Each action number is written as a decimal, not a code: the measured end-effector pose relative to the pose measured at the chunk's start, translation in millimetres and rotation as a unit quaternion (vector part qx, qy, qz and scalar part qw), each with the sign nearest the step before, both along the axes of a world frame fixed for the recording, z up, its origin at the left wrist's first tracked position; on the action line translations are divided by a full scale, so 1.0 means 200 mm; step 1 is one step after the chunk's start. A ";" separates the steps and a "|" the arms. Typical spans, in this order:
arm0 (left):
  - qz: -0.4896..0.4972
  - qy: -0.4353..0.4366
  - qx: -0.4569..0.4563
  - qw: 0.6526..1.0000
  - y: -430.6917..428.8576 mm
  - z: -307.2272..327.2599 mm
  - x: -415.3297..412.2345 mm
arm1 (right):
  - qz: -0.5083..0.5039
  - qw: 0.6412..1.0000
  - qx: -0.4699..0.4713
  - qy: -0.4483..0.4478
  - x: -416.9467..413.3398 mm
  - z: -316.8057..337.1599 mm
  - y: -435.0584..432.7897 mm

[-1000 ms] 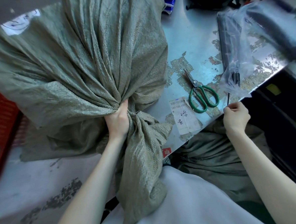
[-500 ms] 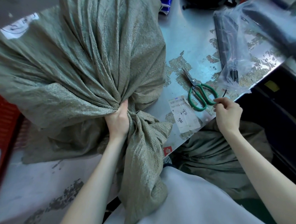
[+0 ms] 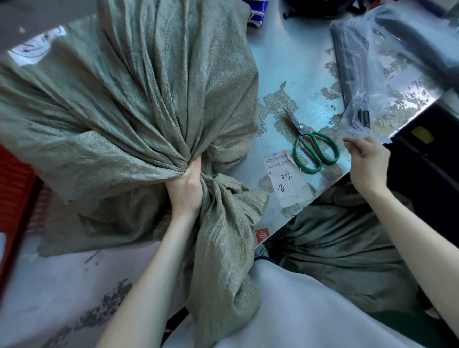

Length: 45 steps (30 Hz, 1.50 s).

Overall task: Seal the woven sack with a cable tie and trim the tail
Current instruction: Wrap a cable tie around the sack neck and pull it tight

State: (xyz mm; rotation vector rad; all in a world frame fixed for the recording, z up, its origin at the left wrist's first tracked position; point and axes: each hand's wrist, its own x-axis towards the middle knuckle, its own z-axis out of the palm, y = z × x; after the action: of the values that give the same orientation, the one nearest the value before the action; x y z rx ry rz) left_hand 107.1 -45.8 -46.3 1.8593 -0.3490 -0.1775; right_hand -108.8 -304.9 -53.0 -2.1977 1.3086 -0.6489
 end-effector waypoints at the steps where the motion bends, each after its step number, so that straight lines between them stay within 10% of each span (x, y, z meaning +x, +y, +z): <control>1: 0.001 0.006 -0.002 1.000 0.00 0.00 0.00 | -0.001 0.999 -0.035 0.007 -0.01 0.00 0.01; 7: -0.003 -0.004 0.000 1.000 0.00 0.01 -0.01 | 0.076 0.979 -0.186 0.023 -0.07 -0.02 0.11; 20: -0.004 0.023 -0.009 1.000 0.02 0.02 -0.01 | 0.092 0.983 0.028 -0.158 0.10 0.11 0.38; 37: -0.029 0.056 -0.075 0.995 0.04 0.15 -0.06 | 0.163 0.986 0.025 -0.020 0.22 0.27 0.42; 45: -0.023 0.213 -0.095 0.972 0.07 0.22 -0.08 | 0.294 0.952 0.084 0.027 0.35 0.31 0.50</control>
State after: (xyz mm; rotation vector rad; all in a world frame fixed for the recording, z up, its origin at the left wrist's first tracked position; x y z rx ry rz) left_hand 90.1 -31.8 -1.7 1.5741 -0.1042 -0.5467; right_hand -39.5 -205.4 8.0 -2.3047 0.6365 -0.2349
